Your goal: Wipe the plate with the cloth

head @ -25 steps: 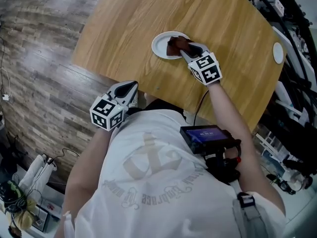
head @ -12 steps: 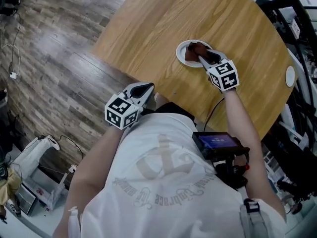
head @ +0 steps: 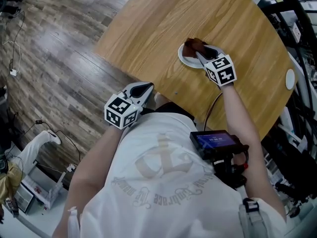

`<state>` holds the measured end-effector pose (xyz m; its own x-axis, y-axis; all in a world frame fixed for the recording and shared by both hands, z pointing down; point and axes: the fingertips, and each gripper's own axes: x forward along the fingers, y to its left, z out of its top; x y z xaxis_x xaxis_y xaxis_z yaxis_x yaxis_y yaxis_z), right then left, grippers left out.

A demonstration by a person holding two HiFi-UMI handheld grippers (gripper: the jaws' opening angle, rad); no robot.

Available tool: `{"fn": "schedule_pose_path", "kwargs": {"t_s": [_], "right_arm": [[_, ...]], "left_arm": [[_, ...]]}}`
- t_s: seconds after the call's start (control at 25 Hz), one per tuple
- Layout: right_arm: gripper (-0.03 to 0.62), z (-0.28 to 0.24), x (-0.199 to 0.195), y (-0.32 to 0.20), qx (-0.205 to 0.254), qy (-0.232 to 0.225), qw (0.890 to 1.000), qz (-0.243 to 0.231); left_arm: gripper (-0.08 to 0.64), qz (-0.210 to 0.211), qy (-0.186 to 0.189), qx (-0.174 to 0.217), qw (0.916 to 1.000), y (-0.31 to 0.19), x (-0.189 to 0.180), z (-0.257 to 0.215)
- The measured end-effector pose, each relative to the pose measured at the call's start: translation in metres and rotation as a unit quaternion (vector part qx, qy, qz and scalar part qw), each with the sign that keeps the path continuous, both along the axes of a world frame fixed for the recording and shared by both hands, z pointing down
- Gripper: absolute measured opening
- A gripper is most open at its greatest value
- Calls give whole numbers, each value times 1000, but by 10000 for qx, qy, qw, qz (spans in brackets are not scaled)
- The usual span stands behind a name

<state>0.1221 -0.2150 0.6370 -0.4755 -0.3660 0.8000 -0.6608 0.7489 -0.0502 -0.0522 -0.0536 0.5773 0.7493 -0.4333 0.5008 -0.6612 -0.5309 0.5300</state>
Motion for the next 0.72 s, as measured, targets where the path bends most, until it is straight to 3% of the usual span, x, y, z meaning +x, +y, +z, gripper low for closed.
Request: {"fn": "schedule_pose_path", "kwargs": {"t_s": [0.32,0.72], "right_arm": [[127,4,-6,57,-285,13,9976,-638],[127,-2,-25,-2,-38,-85,9998,-203]], "left_arm": [[14,37,22,-14,10000,3,1,4],[14,-161,-90,-16,9998,12,-11,-3]]}}
